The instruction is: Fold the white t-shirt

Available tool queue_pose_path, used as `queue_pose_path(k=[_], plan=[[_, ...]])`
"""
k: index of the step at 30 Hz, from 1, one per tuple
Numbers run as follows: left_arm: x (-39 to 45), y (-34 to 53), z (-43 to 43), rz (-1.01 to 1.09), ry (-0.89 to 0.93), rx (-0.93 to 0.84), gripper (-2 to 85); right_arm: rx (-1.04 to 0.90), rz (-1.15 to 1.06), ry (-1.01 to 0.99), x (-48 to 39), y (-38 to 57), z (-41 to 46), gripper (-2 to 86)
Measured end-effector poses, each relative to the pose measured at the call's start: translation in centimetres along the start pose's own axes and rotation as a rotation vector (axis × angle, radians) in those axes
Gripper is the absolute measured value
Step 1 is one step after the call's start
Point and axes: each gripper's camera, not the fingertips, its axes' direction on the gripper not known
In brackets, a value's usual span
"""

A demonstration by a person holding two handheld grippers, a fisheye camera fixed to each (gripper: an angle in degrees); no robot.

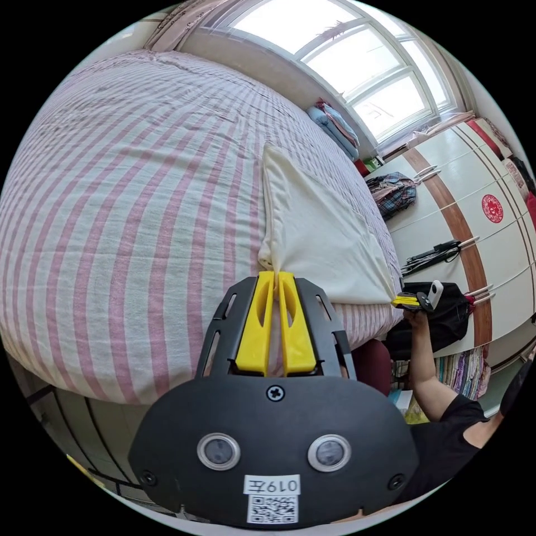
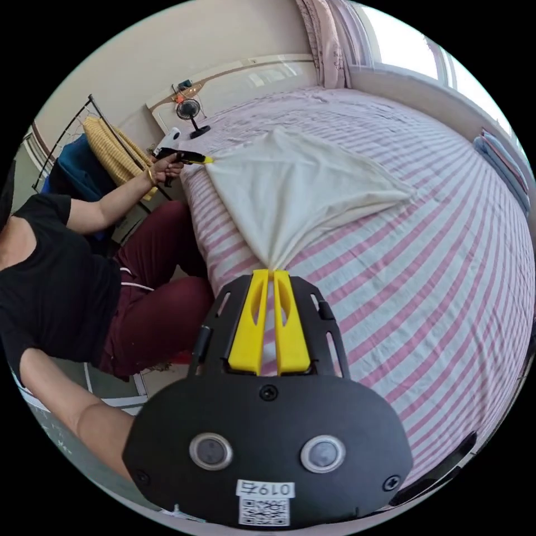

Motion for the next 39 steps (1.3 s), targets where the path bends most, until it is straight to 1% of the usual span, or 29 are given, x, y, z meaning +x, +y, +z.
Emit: queue_pose_path(k=[3,6,10,14,18,21,23,25,27,30,31,32,34,36,37,39], plan=[[-0.5,0.5,-0.5,-0.039,0.007,0.008,1.2,0.058,0.085,-0.088,0.6,0.0,0.6,0.0],[-0.7,0.9,-1.0,-0.043,-0.011,0.005,1.2,0.115,0.137,-0.107,0.0,0.0,0.5,0.1],[-1.9,1.5,-0.5,-0.069,0.079,-0.032,1.6,0.135,0.204,-0.154,-0.8,-0.8,1.7,0.7],[-2.9,2.5,-1.1,-0.067,0.145,-0.001,1.7,0.162,0.225,-0.135,-2.6,-1.9,2.3,2.1],[-3.5,3.2,-1.5,-0.051,0.162,-0.014,1.6,0.149,0.260,-0.136,-4.8,-3.3,2.6,5.2],[-3.6,3.7,-2.2,0.006,0.168,-0.003,1.5,0.142,0.271,-0.033,-7.6,-4.7,1.8,3.7],[-3.9,3.9,-3.0,0.027,0.161,0.047,1.3,0.232,0.231,0.018,-10.2,-6.2,0.3,1.9],[-4.4,4.0,-4.1,0.032,0.160,0.127,1.2,0.425,0.121,0.018,-14.8,-9.5,-1.7,0.3],[-5.3,4.1,-4.9,-0.006,0.148,0.200,1.1,0.478,0.059,0.021,-18.3,-13.6,-1.8,0.0],[-6.9,4.0,-5.5,-0.111,0.087,0.253,1.1,0.386,-0.122,0.047,-24.9,-23.3,1.5,0.3],[-7.3,3.9,-5.4,-0.119,0.063,0.240,1.0,0.343,-0.223,0.054,-27.8,-27.3,3.7,0.9],[-7.3,3.8,-5.5,-0.114,0.028,0.206,1.0,0.319,-0.268,0.053,-29.1,-29.2,4.9,1.2],[-6.9,3.8,-6.1,-0.108,-0.036,0.196,0.9,0.218,-0.394,0.081,-33.3,-36.5,10.7,4.4],[-6.4,3.6,-7.1,-0.090,-0.032,0.220,0.9,0.150,-0.384,0.104,-35.0,-41.1,15.2,4.9],[-6.3,3.2,-7.6,-0.059,0.001,0.240,0.9,0.135,-0.348,0.079,-35.5,-43.6,17.5,5.0],[-6.6,2.4,-7.6,-0.007,0.061,0.221,0.9,0.097,-0.276,0.059,-35.9,-47.0,20.3,5.8]])
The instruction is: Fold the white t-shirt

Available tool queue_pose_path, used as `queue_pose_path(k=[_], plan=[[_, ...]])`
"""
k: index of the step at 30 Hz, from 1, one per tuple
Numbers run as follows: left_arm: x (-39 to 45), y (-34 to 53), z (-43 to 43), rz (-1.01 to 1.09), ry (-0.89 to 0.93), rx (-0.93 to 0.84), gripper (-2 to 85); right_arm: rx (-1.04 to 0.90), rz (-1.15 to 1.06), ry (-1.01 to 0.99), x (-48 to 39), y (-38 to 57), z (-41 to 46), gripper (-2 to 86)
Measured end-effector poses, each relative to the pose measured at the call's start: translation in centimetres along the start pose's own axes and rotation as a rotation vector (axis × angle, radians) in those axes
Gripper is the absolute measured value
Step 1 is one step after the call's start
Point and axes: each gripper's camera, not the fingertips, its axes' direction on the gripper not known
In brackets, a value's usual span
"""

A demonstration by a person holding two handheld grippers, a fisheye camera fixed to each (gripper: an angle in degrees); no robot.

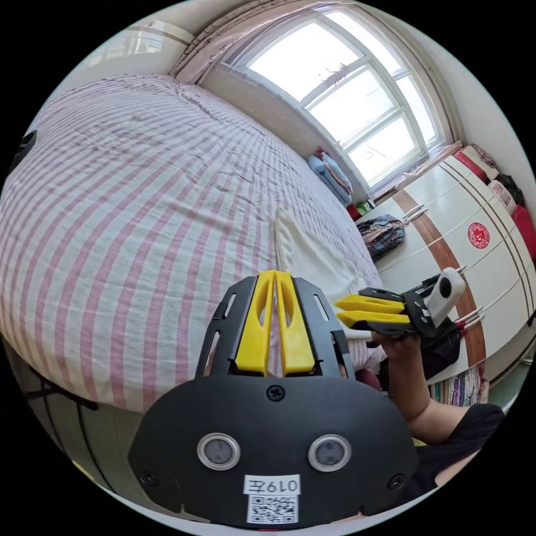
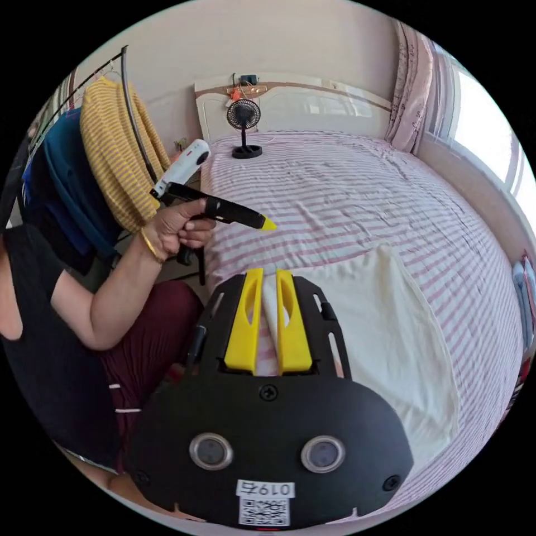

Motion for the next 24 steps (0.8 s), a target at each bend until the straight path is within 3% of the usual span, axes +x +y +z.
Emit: queue_pose_path(k=[7,10,13,17,24], plan=[[-3.7,1.0,0.1,-0.002,0.087,-0.019,0.8,-0.134,0.260,0.040,-0.3,-7.8,6.2,9.2],[-4.7,0.6,-0.1,0.031,0.170,-0.005,0.8,-0.202,0.248,0.193,-2.2,-10.1,8.3,7.7],[-4.7,0.3,0.6,0.092,0.263,-0.034,0.8,-0.246,0.242,0.218,-3.3,-12.0,9.7,5.3],[-2.4,0.1,0.6,0.218,0.079,-0.064,0.9,-0.310,0.210,0.309,-4.4,-14.1,11.0,0.0],[-1.7,-1.0,3.4,0.269,0.155,-0.149,1.2,-0.256,0.238,0.326,-4.4,-16.4,10.3,-0.7]])
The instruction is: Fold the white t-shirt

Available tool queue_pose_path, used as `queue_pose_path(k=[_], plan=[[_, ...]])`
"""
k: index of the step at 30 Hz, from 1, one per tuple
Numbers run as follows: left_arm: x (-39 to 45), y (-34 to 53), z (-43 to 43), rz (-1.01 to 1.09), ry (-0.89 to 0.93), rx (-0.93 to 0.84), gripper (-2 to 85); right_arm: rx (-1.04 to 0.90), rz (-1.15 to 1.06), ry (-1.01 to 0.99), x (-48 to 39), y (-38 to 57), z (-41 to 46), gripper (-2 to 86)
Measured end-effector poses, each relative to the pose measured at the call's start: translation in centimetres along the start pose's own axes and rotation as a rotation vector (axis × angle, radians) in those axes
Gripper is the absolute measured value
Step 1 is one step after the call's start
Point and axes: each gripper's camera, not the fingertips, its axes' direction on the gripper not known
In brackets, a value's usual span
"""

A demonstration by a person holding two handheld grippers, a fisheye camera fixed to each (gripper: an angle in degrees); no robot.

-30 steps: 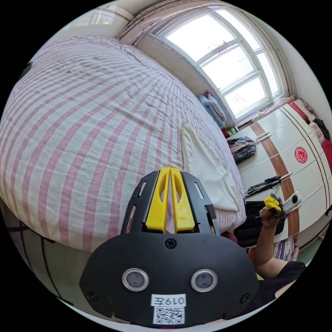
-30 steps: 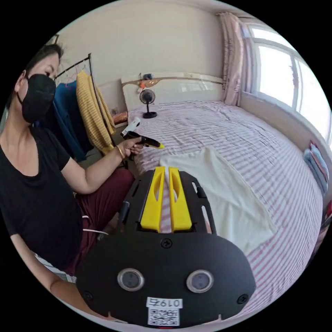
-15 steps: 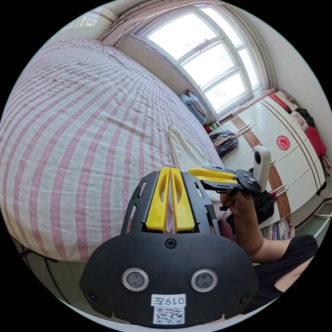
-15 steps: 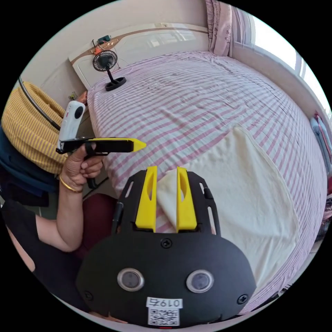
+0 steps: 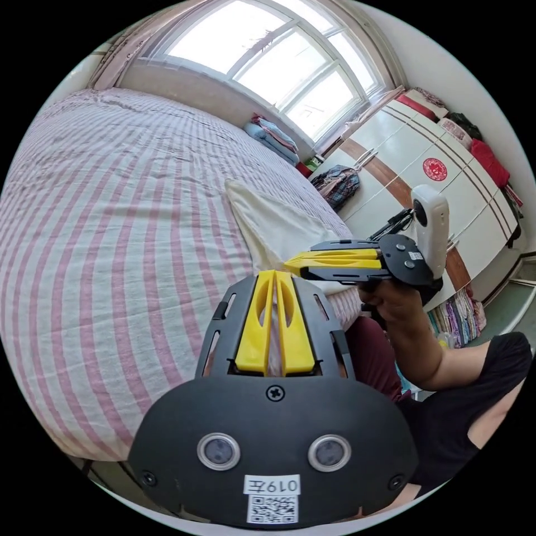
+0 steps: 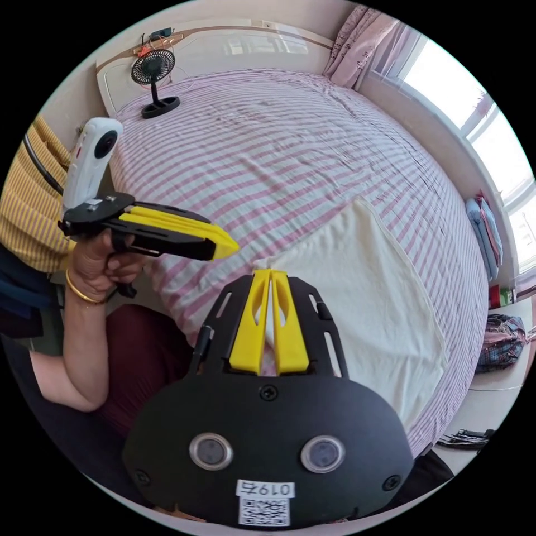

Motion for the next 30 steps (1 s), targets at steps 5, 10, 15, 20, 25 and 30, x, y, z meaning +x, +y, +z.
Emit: queue_pose_path(k=[5,10,15,20,25,30], plan=[[-2.0,-1.2,1.7,-0.075,0.313,0.044,3.3,0.064,0.045,-0.063,1.7,-0.8,-0.6,-0.7],[-3.4,-1.6,1.8,-0.087,0.394,0.075,8.9,0.086,0.061,-0.124,3.9,-2.1,-0.3,-0.7],[-0.6,-1.8,1.6,0.201,0.194,0.017,8.0,0.102,0.047,-0.248,7.1,-3.3,-0.1,-0.7],[1.2,-2.5,3.3,0.348,0.073,-0.053,7.4,0.118,0.042,-0.402,10.3,-4.5,0.8,-0.7],[1.5,-3.6,3.8,0.340,0.089,-0.013,7.1,0.096,-0.011,-0.409,11.6,-6.3,1.9,-0.7],[1.3,-4.6,5.3,0.329,0.123,-0.069,4.2,0.100,-0.031,-0.419,13.0,-7.8,2.5,-0.7]])
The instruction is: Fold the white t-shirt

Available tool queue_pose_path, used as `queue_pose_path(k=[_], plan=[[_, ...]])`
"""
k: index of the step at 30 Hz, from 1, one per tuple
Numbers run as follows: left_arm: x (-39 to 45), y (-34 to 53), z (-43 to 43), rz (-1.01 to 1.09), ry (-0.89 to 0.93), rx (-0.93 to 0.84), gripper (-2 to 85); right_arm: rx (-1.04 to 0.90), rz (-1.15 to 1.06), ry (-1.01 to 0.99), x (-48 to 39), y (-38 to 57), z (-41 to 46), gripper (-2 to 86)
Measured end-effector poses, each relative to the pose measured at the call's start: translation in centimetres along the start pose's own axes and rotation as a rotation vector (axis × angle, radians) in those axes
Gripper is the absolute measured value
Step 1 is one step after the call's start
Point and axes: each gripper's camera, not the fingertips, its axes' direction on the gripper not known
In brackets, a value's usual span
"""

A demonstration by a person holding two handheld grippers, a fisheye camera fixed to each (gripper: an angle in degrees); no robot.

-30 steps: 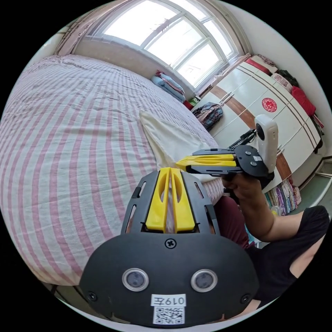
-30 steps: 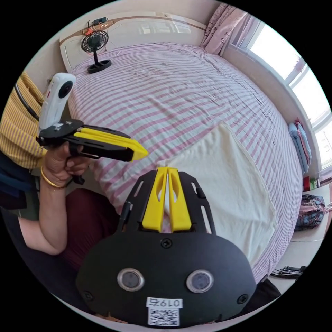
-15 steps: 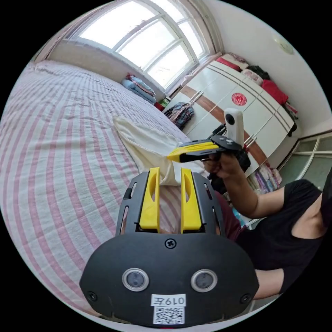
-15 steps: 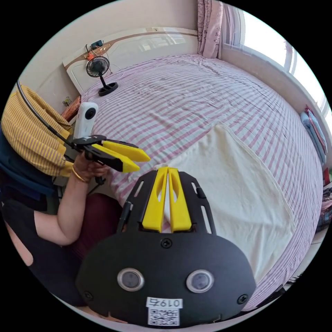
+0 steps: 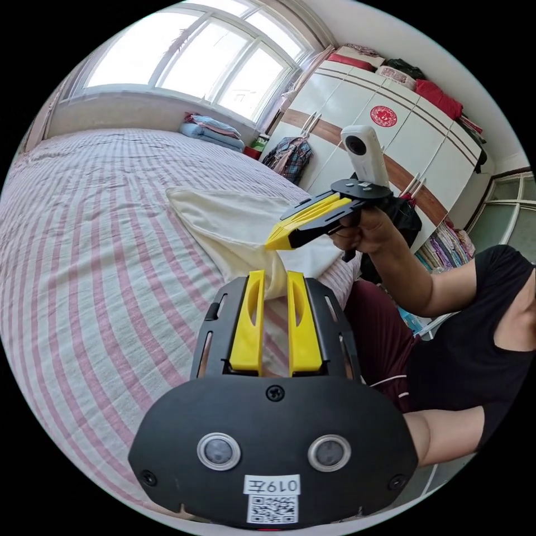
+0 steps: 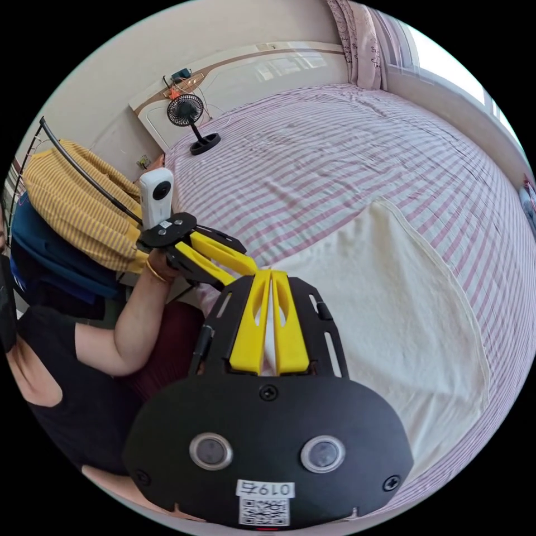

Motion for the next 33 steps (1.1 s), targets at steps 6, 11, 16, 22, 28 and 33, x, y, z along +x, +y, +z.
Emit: queue_pose_path(k=[6,11,16,22,28,33], plan=[[-0.8,-0.6,0.4,-0.032,0.039,-0.011,1.9,0.005,-0.007,-0.013,1.9,-1.5,-0.2,-0.6],[-1.4,-0.9,0.5,-0.081,0.022,-0.056,1.3,0.001,-0.034,-0.023,2.6,-3.2,0.4,-0.5],[-2.1,-0.9,0.6,-0.137,0.024,-0.093,1.3,-0.030,-0.100,0.043,2.4,-5.5,2.2,1.1],[-2.2,-1.6,1.5,-0.153,0.021,-0.151,1.3,0.058,-0.111,0.189,5.0,-8.4,1.0,3.7],[-1.7,-2.5,2.0,-0.139,-0.001,-0.174,1.3,0.005,-0.128,0.385,11.5,-14.2,1.0,1.0],[-1.4,-3.3,2.4,-0.128,-0.029,-0.206,1.3,-0.011,-0.192,0.331,15.2,-18.8,1.2,3.3]])
